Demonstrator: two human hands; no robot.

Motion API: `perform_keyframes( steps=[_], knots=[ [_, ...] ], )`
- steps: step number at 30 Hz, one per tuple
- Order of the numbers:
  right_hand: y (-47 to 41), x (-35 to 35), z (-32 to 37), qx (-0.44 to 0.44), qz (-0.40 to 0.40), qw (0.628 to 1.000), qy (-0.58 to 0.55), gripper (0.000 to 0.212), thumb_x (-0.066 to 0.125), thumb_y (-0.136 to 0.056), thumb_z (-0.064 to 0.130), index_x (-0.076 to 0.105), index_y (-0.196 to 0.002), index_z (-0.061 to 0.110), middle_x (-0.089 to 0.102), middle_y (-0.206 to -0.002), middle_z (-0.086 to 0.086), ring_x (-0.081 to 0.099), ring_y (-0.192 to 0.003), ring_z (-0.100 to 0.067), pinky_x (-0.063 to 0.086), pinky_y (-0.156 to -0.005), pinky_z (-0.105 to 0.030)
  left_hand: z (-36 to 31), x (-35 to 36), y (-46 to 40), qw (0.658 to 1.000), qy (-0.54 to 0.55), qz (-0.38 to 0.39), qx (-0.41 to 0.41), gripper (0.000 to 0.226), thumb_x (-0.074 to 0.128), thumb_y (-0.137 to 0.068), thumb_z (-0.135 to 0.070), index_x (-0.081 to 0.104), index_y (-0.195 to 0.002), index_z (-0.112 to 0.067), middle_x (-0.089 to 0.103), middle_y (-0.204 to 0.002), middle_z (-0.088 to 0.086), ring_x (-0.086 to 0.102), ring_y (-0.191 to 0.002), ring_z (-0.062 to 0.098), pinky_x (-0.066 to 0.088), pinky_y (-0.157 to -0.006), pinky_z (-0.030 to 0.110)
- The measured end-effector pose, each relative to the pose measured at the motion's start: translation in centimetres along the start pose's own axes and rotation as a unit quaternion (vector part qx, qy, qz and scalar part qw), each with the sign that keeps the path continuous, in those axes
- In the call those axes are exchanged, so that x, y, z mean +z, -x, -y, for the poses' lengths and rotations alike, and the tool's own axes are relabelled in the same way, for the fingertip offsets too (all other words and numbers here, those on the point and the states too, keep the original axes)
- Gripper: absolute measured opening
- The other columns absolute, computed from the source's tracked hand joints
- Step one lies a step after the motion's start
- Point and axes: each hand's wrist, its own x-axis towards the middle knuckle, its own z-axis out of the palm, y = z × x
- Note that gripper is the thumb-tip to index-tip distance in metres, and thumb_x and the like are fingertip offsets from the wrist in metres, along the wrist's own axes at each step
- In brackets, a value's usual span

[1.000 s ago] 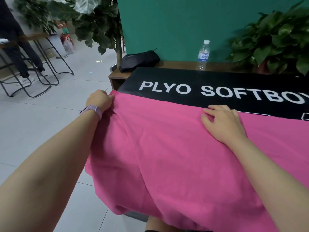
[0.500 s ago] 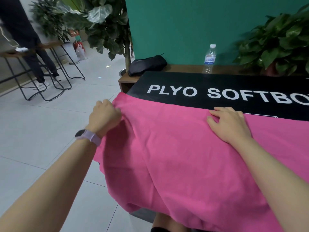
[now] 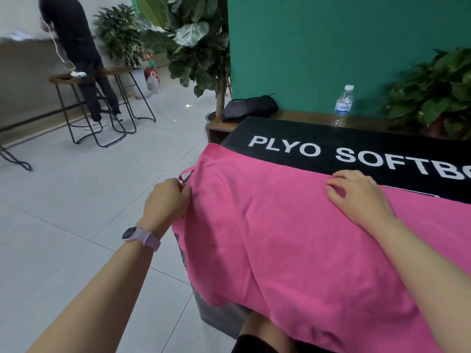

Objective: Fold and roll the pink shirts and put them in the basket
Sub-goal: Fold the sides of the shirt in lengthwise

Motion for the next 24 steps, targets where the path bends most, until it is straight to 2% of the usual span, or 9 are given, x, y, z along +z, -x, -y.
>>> perform_keyframes(
  steps=[3, 5, 10, 13, 15, 17, 19, 21, 24],
  knots=[
    [-0.1, -0.4, 0.4, -0.043, -0.020, 0.998, 0.046, 0.015, 0.067, -0.093, 0.021, 0.079, -0.086, 0.016, 0.055, -0.091, -0.002, 0.048, -0.088, -0.025, 0.041, -0.073, -0.037, -0.1, -0.1, 0.8, 0.997, 0.074, -0.005, 0.002, 0.028, 0.062, -0.085, -0.047, 0.062, -0.077, -0.020, 0.068, -0.067, 0.001, 0.067, -0.073, 0.024, 0.057, -0.071, 0.041],
    [-0.5, -0.9, 1.0, -0.061, -0.009, 0.992, 0.112, 0.022, 0.064, -0.094, 0.019, 0.072, -0.074, 0.013, 0.042, -0.083, -0.003, 0.040, -0.081, -0.024, 0.039, -0.067, -0.037, -0.2, -0.3, 1.2, 0.997, 0.083, -0.001, -0.009, 0.036, 0.067, -0.079, -0.059, 0.061, -0.078, -0.023, 0.068, -0.072, -0.003, 0.066, -0.074, 0.022, 0.056, -0.069, 0.038],
    [-2.0, -1.1, 7.3, 0.042, 0.083, 0.973, 0.212, 0.022, 0.050, -0.095, 0.020, 0.068, -0.107, 0.022, 0.054, -0.111, 0.000, 0.053, -0.106, -0.022, 0.041, -0.085, -0.035, 0.4, -0.5, 3.0, 0.998, 0.035, -0.007, -0.051, 0.055, 0.063, -0.073, -0.075, 0.056, -0.073, -0.020, 0.065, -0.071, -0.001, 0.062, -0.074, 0.025, 0.041, -0.056, 0.032],
    [-2.1, 0.9, 11.3, 0.004, 0.102, 0.991, 0.087, 0.036, 0.044, -0.101, 0.035, 0.064, -0.126, 0.018, 0.057, -0.127, -0.005, 0.052, -0.120, -0.027, 0.040, -0.098, -0.039, 0.7, 0.1, 3.9, 0.987, 0.147, 0.037, -0.058, 0.053, 0.072, -0.077, -0.058, 0.049, -0.053, -0.016, 0.051, -0.048, -0.009, 0.052, -0.052, 0.018, 0.036, -0.051, 0.027],
    [-1.7, 2.2, 12.8, -0.008, 0.160, 0.987, -0.021, 0.050, 0.035, -0.105, 0.046, 0.047, -0.149, 0.023, 0.044, -0.153, -0.002, 0.037, -0.142, -0.024, 0.030, -0.117, -0.039, 1.1, 0.1, 4.2, 0.948, 0.300, 0.092, -0.063, 0.046, 0.078, -0.081, -0.037, 0.045, -0.057, -0.016, 0.039, -0.055, 0.000, 0.041, -0.055, 0.019, 0.036, -0.057, 0.028],
    [-1.5, 2.8, 13.0, -0.005, 0.199, 0.979, -0.038, 0.059, 0.025, -0.106, 0.054, 0.029, -0.159, 0.028, 0.025, -0.166, 0.003, 0.019, -0.153, -0.018, 0.015, -0.125, -0.039, 1.5, -0.4, 4.8, 0.900, 0.413, 0.133, -0.052, 0.036, 0.075, -0.087, -0.030, 0.051, -0.065, -0.014, 0.046, -0.064, 0.003, 0.045, -0.064, 0.019, 0.038, -0.063, 0.030],
    [-1.7, 3.1, 12.6, -0.003, 0.216, 0.976, -0.036, 0.064, 0.019, -0.105, 0.059, 0.021, -0.161, 0.030, 0.016, -0.169, 0.005, 0.011, -0.155, -0.015, 0.008, -0.126, -0.037, 1.9, -0.8, 5.2, 0.829, 0.528, 0.178, -0.050, 0.019, 0.063, -0.097, -0.027, 0.069, -0.095, -0.009, 0.072, -0.093, 0.005, 0.066, -0.084, 0.019, 0.046, -0.077, 0.031],
    [-1.7, 3.2, 12.4, -0.003, 0.227, 0.973, -0.041, 0.066, 0.015, -0.103, 0.062, 0.019, -0.161, 0.030, 0.012, -0.169, 0.006, 0.008, -0.156, -0.014, 0.005, -0.126, -0.036, 2.3, -1.0, 5.2, 0.758, 0.615, 0.204, -0.075, 0.031, 0.052, -0.102, -0.024, 0.065, -0.127, -0.009, 0.072, -0.121, 0.002, 0.067, -0.107, 0.012, 0.048, -0.091, 0.031],
    [-1.7, 3.2, 12.4, -0.003, 0.228, 0.973, -0.041, 0.066, 0.013, -0.103, 0.062, 0.017, -0.162, 0.031, 0.010, -0.169, 0.006, 0.006, -0.156, -0.014, 0.004, -0.126, -0.035, 3.1, -1.0, 5.0, 0.750, 0.617, 0.211, -0.109, 0.034, 0.052, -0.102, -0.028, 0.061, -0.129, -0.010, 0.066, -0.126, 0.003, 0.060, -0.109, 0.017, 0.041, -0.096, 0.037]
  ],
)
